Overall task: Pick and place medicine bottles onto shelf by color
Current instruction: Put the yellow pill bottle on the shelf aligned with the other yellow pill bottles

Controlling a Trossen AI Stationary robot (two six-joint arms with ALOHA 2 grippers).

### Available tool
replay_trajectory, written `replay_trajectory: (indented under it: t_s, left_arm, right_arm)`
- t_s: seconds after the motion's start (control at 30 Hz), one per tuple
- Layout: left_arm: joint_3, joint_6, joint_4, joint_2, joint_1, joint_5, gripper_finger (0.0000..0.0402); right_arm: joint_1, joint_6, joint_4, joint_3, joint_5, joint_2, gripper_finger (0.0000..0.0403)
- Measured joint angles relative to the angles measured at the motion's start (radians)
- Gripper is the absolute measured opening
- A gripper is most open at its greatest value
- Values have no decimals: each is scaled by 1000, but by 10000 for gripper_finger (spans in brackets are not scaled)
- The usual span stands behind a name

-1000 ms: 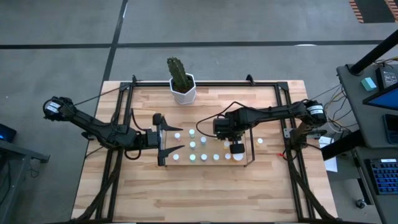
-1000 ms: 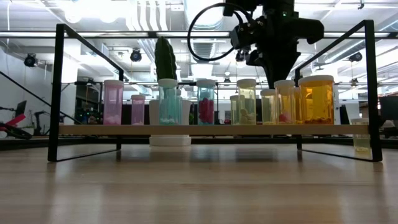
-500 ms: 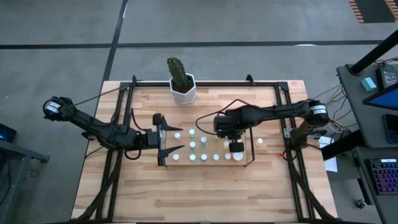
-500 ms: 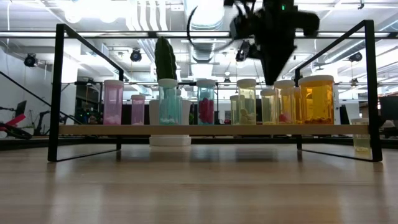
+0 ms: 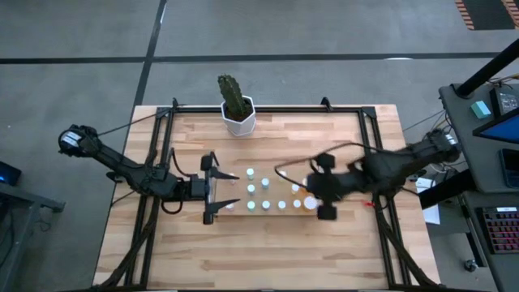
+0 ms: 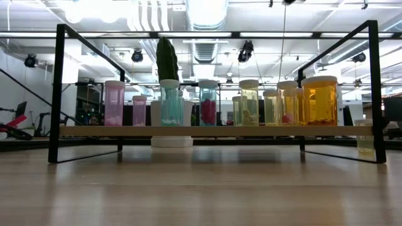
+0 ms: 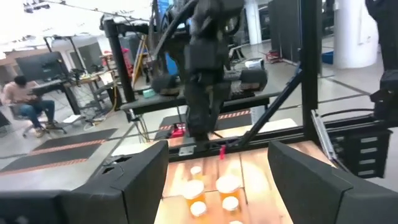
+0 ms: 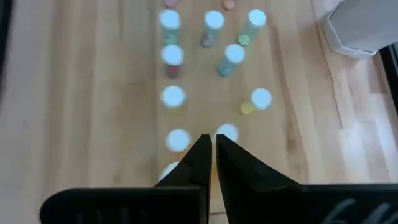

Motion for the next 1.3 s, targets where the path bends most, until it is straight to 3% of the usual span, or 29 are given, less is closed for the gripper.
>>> replay_trajectory:
  t_s: [0.27, 0.43, 0.6, 0.93, 1.3]
  left_arm:
    - [4, -52, 19, 31, -25, 0, 259]
    - [13, -52, 21, 35, -29, -1, 259]
    - [13, -52, 19, 35, -29, -2, 259]
    - [10, -51, 18, 35, -29, -4, 259]
    - [9, -43, 17, 35, -28, -4, 259]
  right_arm:
    - [225, 347, -124, -2, 168, -65, 13]
    - [315, 444, -164, -34, 241, -86, 13]
    - [384, 540, -152, -152, 298, -162, 10]
    - [432, 764, -8, -496, 317, -420, 9]
    - [432, 974, -96, -661, 317, -523, 9]
